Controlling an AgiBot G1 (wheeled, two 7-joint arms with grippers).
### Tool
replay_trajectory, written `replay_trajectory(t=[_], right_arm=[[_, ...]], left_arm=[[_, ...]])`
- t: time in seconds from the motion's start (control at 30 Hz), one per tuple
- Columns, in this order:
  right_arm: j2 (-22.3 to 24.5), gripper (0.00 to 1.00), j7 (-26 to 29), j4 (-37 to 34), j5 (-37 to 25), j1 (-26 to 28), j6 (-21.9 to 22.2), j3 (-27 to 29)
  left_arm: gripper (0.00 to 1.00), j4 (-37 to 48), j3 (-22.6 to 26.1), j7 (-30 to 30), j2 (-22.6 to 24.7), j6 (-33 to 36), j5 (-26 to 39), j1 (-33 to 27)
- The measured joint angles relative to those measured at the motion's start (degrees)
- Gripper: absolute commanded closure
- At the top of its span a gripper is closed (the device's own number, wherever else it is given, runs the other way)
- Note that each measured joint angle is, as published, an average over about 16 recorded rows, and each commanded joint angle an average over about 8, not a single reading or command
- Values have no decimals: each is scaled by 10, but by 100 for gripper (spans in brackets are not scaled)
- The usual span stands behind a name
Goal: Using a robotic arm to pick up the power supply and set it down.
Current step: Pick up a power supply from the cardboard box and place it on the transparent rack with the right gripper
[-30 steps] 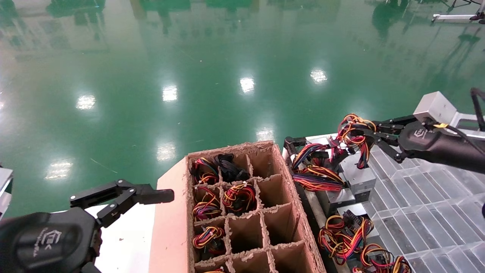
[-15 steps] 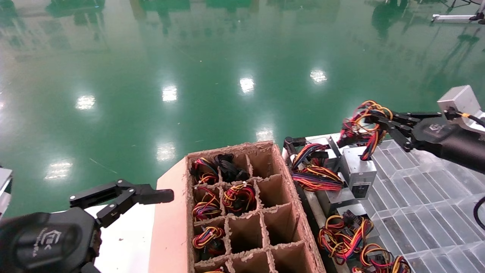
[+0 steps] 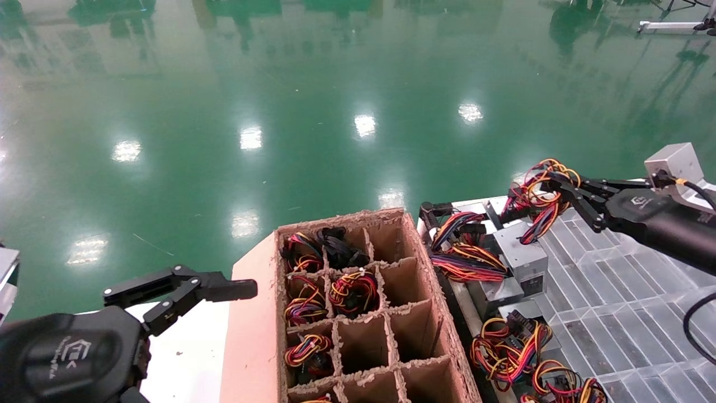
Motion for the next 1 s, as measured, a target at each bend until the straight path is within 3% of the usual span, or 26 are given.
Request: replay_trajectory(t=[1.0], right_arm=[[-55, 100, 89, -26, 75, -43, 34, 53]], left_arm=[[0, 0, 0, 0, 0, 0, 0, 0]])
